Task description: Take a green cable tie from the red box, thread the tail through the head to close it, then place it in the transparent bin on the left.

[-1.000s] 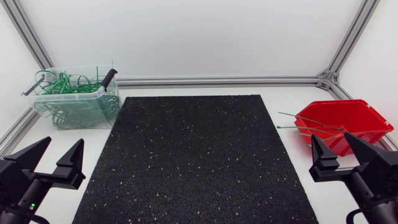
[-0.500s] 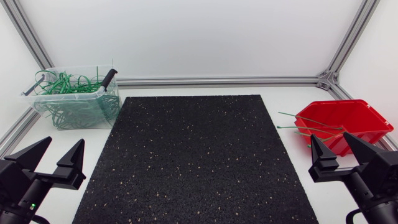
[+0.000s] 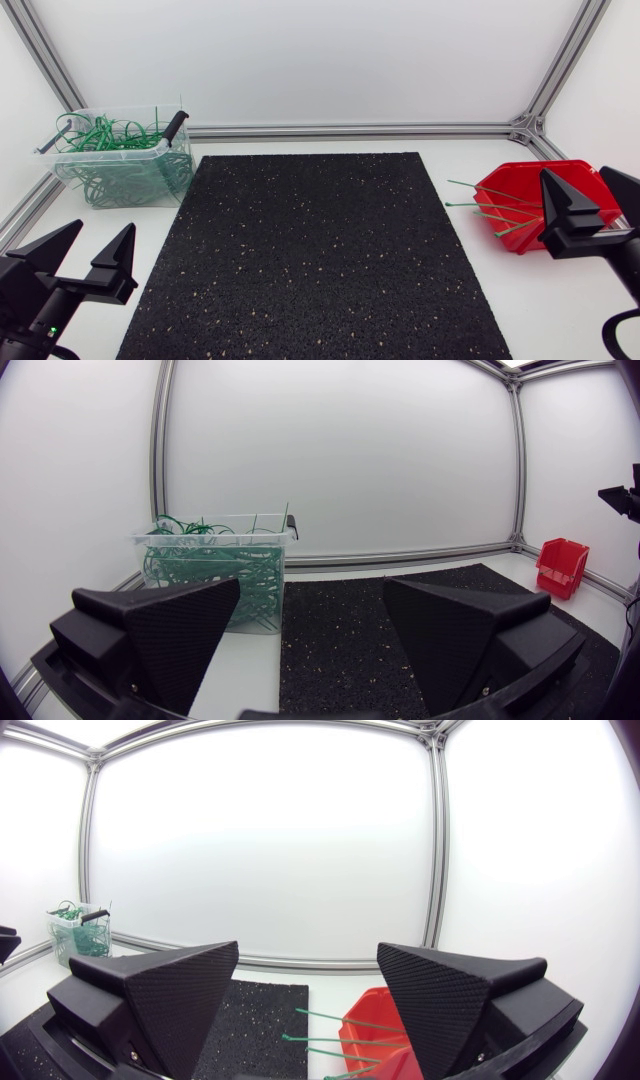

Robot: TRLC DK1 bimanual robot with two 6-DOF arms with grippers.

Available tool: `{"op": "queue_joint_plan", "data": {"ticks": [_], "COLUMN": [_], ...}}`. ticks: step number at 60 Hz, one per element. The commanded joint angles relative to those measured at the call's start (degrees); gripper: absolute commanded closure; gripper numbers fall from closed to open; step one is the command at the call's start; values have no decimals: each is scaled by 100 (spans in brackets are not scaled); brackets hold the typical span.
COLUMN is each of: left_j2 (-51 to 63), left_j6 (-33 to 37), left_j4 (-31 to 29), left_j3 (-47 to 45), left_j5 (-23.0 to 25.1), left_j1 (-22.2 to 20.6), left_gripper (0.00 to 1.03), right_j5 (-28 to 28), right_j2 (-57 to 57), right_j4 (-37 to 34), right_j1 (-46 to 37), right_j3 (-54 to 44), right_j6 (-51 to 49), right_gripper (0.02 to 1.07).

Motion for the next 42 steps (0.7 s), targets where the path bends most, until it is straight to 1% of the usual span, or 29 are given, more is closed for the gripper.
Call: {"op": "queue_joint_plan", "data": {"ticks": [1, 10, 23, 28, 32, 36, 42], "left_j2": [-39, -30, -30, -30, -30, -30, -39], "left_j6": [-89, -89, -89, -89, -89, -89, -89], "left_j4": [-64, -64, -64, -64, -64, -64, -64], "left_j3": [-235, -235, -235, -235, -235, -235, -235], "left_j5": [33, 24, 24, 24, 24, 24, 24], "left_j1": [72, 107, 99, 99, 99, 99, 99], "left_gripper": [3, 3, 3, 3, 3, 3, 3], "right_j5": [39, 39, -58, -436, -621, -858, -999], "right_j2": [480, 1368, 2792, 3266, 3618, 4040, 4708], "right_j4": [-22, -295, -866, -1033, -1262, -1631, -2334], "right_j1": [-60, -192, -684, -974, -1176, -1325, -1501], "right_j3": [529, 1478, 2866, 3341, 3710, 4167, 4888], "right_j6": [-59, -68, -77, -244, -393, -595, -1008], "right_gripper": [6, 6, 6, 6, 6, 6, 6]}}
